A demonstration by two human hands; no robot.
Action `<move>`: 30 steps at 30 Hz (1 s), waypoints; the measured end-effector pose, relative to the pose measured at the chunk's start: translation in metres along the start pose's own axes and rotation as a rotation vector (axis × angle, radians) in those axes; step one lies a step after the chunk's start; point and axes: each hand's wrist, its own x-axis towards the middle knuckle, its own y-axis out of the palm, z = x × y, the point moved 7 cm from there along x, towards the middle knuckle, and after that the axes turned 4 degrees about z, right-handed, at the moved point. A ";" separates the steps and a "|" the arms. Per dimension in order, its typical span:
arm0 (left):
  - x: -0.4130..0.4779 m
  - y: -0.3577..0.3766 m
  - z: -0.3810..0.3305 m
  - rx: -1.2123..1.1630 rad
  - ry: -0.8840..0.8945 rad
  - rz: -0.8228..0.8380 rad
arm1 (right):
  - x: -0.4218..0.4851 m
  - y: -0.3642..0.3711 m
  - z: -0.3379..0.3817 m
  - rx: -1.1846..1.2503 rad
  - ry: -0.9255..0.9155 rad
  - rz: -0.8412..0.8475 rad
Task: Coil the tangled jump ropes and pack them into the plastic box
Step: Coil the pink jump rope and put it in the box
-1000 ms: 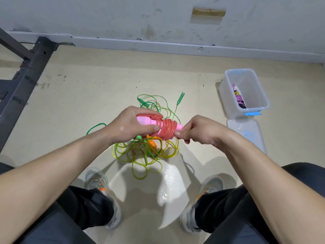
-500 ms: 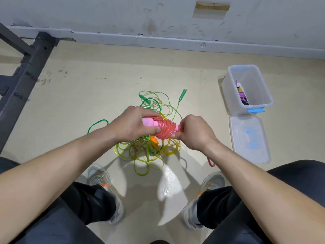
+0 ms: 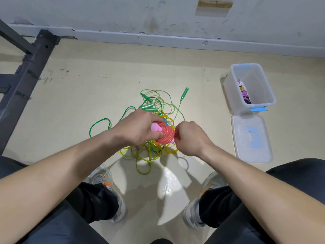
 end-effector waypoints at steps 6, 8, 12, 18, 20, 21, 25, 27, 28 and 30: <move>-0.001 -0.004 0.013 -0.099 -0.095 0.026 | -0.009 0.004 0.017 -0.190 -0.206 -0.055; -0.001 -0.003 0.020 -0.169 -0.154 0.044 | -0.016 0.002 0.022 -0.270 -0.296 -0.088; -0.003 0.000 0.029 -0.314 -0.227 0.101 | -0.029 -0.003 0.033 -0.404 -0.409 -0.182; -0.008 0.000 0.023 -0.319 -0.230 0.166 | -0.037 -0.002 0.039 -0.390 -0.509 -0.252; -0.008 -0.001 0.023 -0.342 -0.235 0.157 | -0.038 -0.006 0.039 -0.385 -0.512 -0.286; -0.008 -0.002 0.023 -0.345 -0.237 0.156 | -0.040 -0.007 0.040 -0.378 -0.526 -0.302; -0.009 0.002 0.023 -0.352 -0.258 0.209 | -0.046 -0.005 0.043 -0.333 -0.578 -0.323; -0.008 0.000 0.025 -0.355 -0.252 0.171 | -0.045 -0.009 0.041 -0.274 -0.565 -0.334; -0.006 0.000 0.026 -0.341 -0.244 0.169 | -0.044 -0.010 0.042 -0.262 -0.553 -0.333; -0.007 0.006 0.027 -0.318 -0.233 0.196 | -0.038 0.000 0.041 -0.232 -0.464 -0.242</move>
